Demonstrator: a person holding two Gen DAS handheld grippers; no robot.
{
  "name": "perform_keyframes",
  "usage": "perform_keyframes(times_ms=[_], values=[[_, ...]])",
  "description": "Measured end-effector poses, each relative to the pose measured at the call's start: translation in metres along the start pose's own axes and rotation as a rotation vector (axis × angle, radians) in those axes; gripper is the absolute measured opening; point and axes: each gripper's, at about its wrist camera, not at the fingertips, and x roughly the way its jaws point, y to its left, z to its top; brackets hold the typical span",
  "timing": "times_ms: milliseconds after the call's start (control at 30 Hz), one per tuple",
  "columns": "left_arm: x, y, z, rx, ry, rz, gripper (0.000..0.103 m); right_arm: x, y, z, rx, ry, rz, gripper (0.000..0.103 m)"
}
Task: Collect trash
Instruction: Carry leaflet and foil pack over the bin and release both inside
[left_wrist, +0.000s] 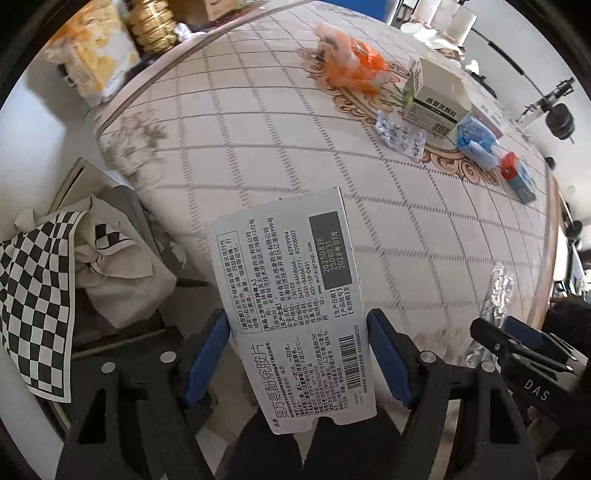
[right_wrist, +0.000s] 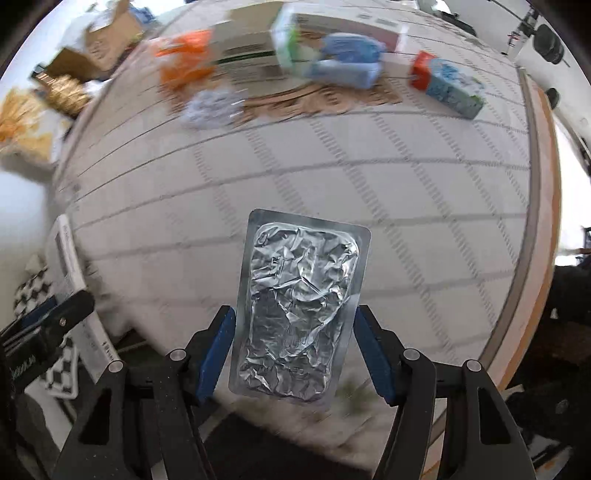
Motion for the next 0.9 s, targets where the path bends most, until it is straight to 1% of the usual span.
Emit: perform_keyframes(times_ms=[33,67,100,133,200,267,333,400,433,467,500,533,567,600,633,667,700,733,767,800,867,900], values=[[-0.003,0.010,-0.007,-0.001,-0.005,-0.012,0.074,-0.002,0.013,-0.018,-0.002,-0.002,0.019,0.068],[-0.011,0.010,-0.011,0.000,-0.007,-0.016,0.074,-0.002,0.022,-0.031,0.000,0.001,0.027,0.068],[-0.009,0.022,-0.021,-0.001,-0.006,-0.024,0.074,0.001,0.036,-0.038,0.008,0.004,0.036,0.068],[-0.007,0.038,-0.034,-0.003,0.000,-0.037,0.074,0.005,0.049,-0.059,0.019,0.015,0.061,0.068],[0.007,0.062,-0.051,-0.003,0.026,-0.043,0.074,0.016,0.065,-0.085,0.026,0.030,0.074,0.068],[0.033,0.083,-0.068,-0.005,0.079,-0.043,0.074,0.041,0.084,-0.116,0.034,0.073,0.095,0.068],[0.069,0.102,-0.083,-0.018,0.138,-0.059,0.074,0.080,0.101,-0.145,0.036,0.133,0.093,0.068],[0.107,0.117,-0.095,-0.038,0.188,-0.070,0.074,0.113,0.110,-0.167,0.029,0.164,0.067,0.068],[0.133,0.123,-0.101,-0.046,0.213,-0.089,0.074,0.136,0.112,-0.177,0.028,0.177,0.053,0.068],[0.163,0.129,-0.105,-0.058,0.241,-0.092,0.074,0.164,0.113,-0.185,0.022,0.194,0.035,0.068],[0.190,0.133,-0.109,-0.067,0.260,-0.093,0.074,0.181,0.113,-0.189,0.025,0.199,0.023,0.068],[0.219,0.136,-0.111,-0.071,0.279,-0.108,0.074,0.215,0.110,-0.194,0.032,0.211,0.013,0.068],[0.240,0.139,-0.114,-0.077,0.293,-0.112,0.074,0.242,0.110,-0.195,0.034,0.221,0.005,0.068],[0.276,0.142,-0.117,-0.087,0.319,-0.125,0.074,0.261,0.106,-0.196,0.037,0.222,-0.001,0.068],[0.300,0.144,-0.118,-0.092,0.342,-0.148,0.074,0.286,0.101,-0.198,0.042,0.229,-0.003,0.068],[0.333,0.147,-0.121,-0.106,0.375,-0.173,0.074,0.318,0.097,-0.199,0.048,0.245,-0.006,0.068],[0.353,0.149,-0.123,-0.117,0.394,-0.188,0.075,0.340,0.094,-0.198,0.058,0.252,-0.003,0.068],[0.381,0.153,-0.125,-0.139,0.414,-0.207,0.075,0.371,0.089,-0.197,0.069,0.266,0.010,0.068],[0.406,0.158,-0.127,-0.162,0.431,-0.222,0.075,0.389,0.082,-0.199,0.076,0.271,0.013,0.068],[0.426,0.161,-0.128,-0.170,0.443,-0.238,0.075,0.411,0.078,-0.198,0.081,0.275,0.020,0.068],[0.451,0.166,-0.131,-0.184,0.454,-0.238,0.076,0.442,0.069,-0.193,0.071,0.278,0.026,0.068],[0.462,0.168,-0.133,-0.190,0.458,-0.238,0.079,0.458,0.068,-0.191,0.059,0.281,0.026,0.069]])
